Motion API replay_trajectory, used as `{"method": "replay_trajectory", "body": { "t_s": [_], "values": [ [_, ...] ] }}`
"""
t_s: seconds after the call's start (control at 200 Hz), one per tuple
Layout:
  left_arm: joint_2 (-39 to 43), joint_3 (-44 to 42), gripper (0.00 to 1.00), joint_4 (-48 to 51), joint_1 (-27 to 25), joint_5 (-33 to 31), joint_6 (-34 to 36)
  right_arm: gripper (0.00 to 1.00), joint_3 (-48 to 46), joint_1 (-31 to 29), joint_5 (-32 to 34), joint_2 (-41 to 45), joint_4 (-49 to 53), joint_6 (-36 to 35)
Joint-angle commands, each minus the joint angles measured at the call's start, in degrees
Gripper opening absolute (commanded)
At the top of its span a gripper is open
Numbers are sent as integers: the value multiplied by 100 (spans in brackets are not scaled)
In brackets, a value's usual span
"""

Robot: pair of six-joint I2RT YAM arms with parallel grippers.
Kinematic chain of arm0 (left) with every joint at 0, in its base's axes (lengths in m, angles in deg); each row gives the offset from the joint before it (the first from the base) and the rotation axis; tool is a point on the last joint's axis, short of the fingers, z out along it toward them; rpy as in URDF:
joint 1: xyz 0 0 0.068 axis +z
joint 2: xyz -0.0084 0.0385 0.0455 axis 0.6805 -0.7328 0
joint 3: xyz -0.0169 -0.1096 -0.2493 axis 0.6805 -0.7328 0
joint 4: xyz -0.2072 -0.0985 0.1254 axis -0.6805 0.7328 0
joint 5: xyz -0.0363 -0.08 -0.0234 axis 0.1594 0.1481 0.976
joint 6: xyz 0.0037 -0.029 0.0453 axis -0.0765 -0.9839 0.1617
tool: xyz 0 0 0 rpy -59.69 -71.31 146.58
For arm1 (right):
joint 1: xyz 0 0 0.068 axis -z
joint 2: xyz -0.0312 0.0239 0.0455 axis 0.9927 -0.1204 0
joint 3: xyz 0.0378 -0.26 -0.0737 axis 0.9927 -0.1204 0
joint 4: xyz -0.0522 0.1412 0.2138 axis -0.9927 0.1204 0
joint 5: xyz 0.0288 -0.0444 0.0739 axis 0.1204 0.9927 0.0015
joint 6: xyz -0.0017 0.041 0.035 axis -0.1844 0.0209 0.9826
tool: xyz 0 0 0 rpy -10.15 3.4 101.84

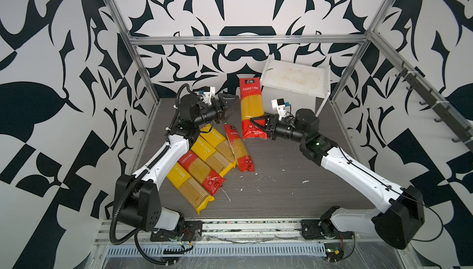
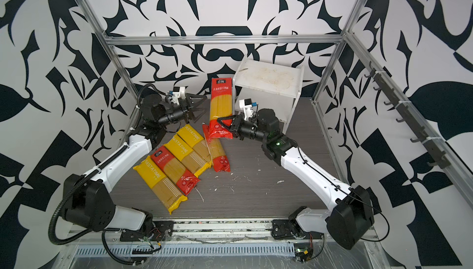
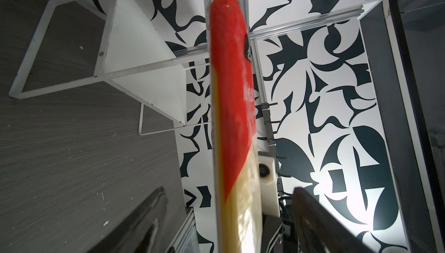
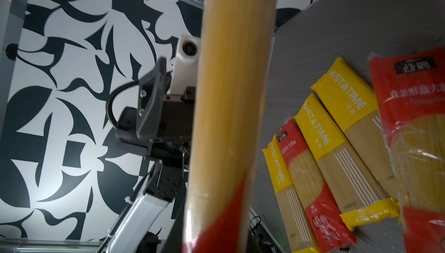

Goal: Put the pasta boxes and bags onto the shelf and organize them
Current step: 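Lift the red bag with the right gripper and carry it toward the white shelf, then lower the red bag onto the shelf's top tier and open the right gripper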

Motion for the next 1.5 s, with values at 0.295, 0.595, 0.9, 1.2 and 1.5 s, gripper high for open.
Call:
{"method": "replay_trajectory", "body": {
  "t_s": [0.295, 0.595, 0.9, 1.2, 1.5],
  "values": [
    [538, -990, 89, -152, 100, -148, 129, 0, 2354, 964, -102, -411, 83, -596],
    [758, -1458, 88, 581, 99, -559, 872, 0, 3308, 1938, -151, -1331, 543, -317],
    [689, -1774, 88, 468, 99, -597, 906, 0, 3524, 2032, -200, -2101, 364, 2],
    [558, -1809, 88, 337, 99, -579, 901, 1, 4139, 2032, -321, -2661, 729, 29],
    [542, -1852, 88, 291, 99, -597, 884, 9, 4543, 2032, -406, -2902, 1104, -23]
  ]
}}
